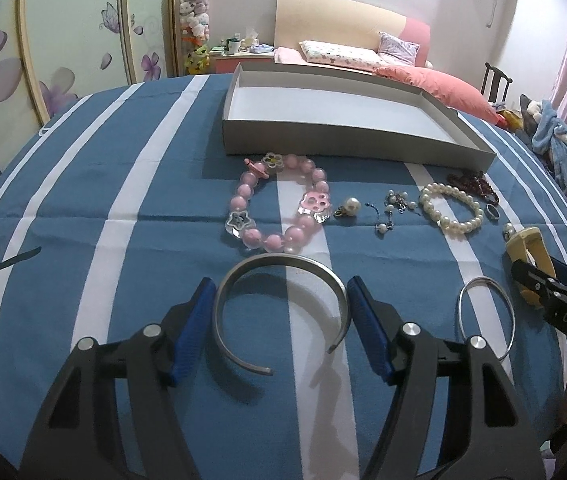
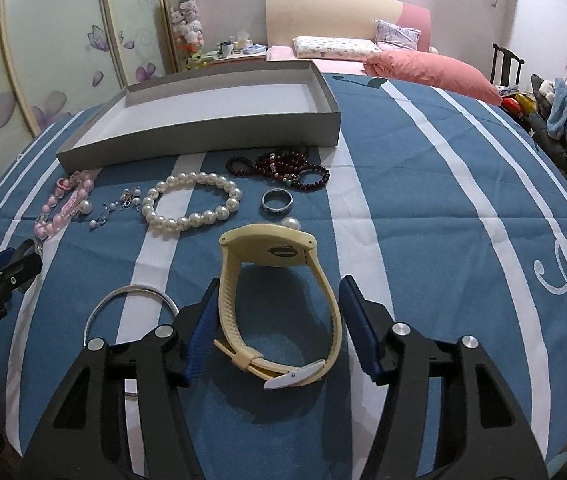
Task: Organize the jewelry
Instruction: 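Grasp the silver cuff bangle with the left tool while the right tool grasps the yellow watch, then lift and carry the cuff and the watch over the gray tray with both tools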
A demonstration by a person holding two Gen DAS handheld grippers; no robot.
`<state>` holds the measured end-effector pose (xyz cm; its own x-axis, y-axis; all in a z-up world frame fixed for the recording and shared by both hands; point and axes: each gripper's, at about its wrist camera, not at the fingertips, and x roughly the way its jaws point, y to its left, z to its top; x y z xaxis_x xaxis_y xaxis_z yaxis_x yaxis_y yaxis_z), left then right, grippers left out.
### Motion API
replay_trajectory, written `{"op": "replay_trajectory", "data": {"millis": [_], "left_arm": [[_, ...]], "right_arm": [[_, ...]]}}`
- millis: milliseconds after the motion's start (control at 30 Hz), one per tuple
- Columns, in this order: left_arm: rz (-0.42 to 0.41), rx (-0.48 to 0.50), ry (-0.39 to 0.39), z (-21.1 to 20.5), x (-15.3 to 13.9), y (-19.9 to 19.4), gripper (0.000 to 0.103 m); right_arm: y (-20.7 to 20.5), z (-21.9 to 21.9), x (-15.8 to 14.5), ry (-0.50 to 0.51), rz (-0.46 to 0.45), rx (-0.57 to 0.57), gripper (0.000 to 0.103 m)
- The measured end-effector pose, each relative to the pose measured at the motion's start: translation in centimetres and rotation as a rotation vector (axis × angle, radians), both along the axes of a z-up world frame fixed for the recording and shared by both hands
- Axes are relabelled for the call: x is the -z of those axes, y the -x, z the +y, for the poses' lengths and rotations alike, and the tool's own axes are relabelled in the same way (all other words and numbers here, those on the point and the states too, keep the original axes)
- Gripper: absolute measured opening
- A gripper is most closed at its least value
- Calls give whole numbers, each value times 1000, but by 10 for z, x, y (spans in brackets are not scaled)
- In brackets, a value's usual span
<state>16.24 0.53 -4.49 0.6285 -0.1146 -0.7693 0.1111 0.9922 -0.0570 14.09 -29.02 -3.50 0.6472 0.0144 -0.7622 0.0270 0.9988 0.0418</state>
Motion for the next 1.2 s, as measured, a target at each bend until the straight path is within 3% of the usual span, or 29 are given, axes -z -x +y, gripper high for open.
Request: {"op": "replay_trajectory", "data": {"millis": [267,433,900,1200], "left_arm": [[-13,7,2,-2,-4,3,66],[-39,0,4,-1,-10,5,66],[-192,-19,33,2,-42,12,66],[-316,-26,45,-5,-73,5,66]], "right_arm": [[0,-1,-1,-25,2,-18,42],[2,-5,-4,-56,-18,-20,40],[6,-14,-40,-95,-199,-23,40],[2,-10,-72,-94,-360,-39,40]]}}
